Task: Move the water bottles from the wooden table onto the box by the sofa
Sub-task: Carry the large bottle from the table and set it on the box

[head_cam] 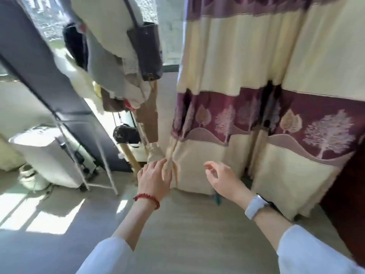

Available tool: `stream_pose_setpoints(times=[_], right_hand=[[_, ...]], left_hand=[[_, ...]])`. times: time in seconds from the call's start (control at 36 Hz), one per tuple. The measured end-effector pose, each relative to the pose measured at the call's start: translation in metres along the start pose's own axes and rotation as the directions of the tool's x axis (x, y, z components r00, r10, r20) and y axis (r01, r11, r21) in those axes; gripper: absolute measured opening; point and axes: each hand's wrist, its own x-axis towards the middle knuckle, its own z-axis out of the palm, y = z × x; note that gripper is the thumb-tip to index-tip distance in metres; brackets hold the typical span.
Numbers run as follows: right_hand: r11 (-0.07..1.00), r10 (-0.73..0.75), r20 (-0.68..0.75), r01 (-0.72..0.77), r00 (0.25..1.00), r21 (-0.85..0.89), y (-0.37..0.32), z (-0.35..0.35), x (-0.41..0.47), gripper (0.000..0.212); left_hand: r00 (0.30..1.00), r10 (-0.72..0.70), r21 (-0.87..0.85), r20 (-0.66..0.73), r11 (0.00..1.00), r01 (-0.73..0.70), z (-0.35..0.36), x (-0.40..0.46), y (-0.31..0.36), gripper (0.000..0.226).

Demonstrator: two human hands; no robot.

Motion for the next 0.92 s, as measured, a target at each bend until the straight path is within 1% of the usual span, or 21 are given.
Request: stream_pose_setpoints(times=[0.08, 0.14, 0.25, 0.33, 0.42, 0.5, 0.58, 0.61, 0.67, 0.78, 0.86, 0.92], right_hand=[[0.989, -0.142, 0.149, 0.147, 0.979, -0.026, -0.062, 0.059, 0.051, 0.029], [0.972, -0.227, 0.239, 0.236, 0.944, -0.011, -0.104, 0.098, 0.080, 0.030], [0.923, -0.367, 0.360, 0.384, 0.858, 0.026, -0.175, 0.175, 0.141, 0.030], [0.886, -0.440, 0.426, 0.459, 0.791, 0.062, -0.230, 0.226, 0.190, 0.032], [0.837, -0.512, 0.483, 0.538, 0.711, 0.096, -0.290, 0.271, 0.240, 0.031], [0.773, -0.586, 0.507, 0.623, 0.632, 0.117, -0.353, 0.322, 0.283, 0.031], [0.708, -0.652, 0.537, 0.683, 0.536, 0.178, -0.412, 0.375, 0.307, 0.031], [0.686, -0.669, 0.559, 0.697, 0.490, 0.209, -0.434, 0.399, 0.310, 0.031], [0.661, -0.684, 0.586, 0.708, 0.434, 0.248, -0.460, 0.427, 0.311, 0.032], [0.591, -0.718, 0.632, 0.735, 0.291, 0.333, -0.522, 0.513, 0.307, 0.031], [0.534, -0.728, 0.660, 0.756, 0.184, 0.378, -0.570, 0.572, 0.303, 0.032], [0.507, -0.736, 0.662, 0.764, 0.143, 0.398, -0.606, 0.612, 0.307, 0.032]], left_hand=[[0.984, -0.154, 0.021, -0.089, 0.987, 0.156, -0.037, 0.004, -0.084, 0.032], [0.962, -0.240, 0.039, -0.131, 0.968, 0.247, -0.058, 0.004, -0.135, 0.032], [0.898, -0.397, 0.079, -0.190, 0.905, 0.418, -0.093, 0.013, -0.225, 0.039], [0.856, -0.459, 0.120, -0.237, 0.861, 0.495, -0.119, 0.038, -0.287, 0.042], [0.792, -0.540, 0.126, -0.285, 0.798, 0.590, -0.154, 0.075, -0.345, 0.033], [0.737, -0.565, 0.148, -0.371, 0.748, 0.647, -0.193, 0.103, -0.400, 0.034], [0.667, -0.593, 0.133, -0.452, 0.695, 0.707, -0.223, 0.109, -0.446, 0.031], [0.631, -0.617, 0.127, -0.471, 0.660, 0.740, -0.233, 0.105, -0.463, 0.032], [0.586, -0.652, 0.115, -0.481, 0.616, 0.779, -0.243, 0.096, -0.482, 0.033], [0.444, -0.742, 0.057, -0.502, 0.484, 0.873, -0.274, 0.063, -0.554, 0.036], [0.357, -0.755, 0.030, -0.550, 0.409, 0.912, -0.305, 0.041, -0.615, 0.033], [0.318, -0.751, 0.011, -0.579, 0.383, 0.924, -0.329, 0.033, -0.658, 0.033]])
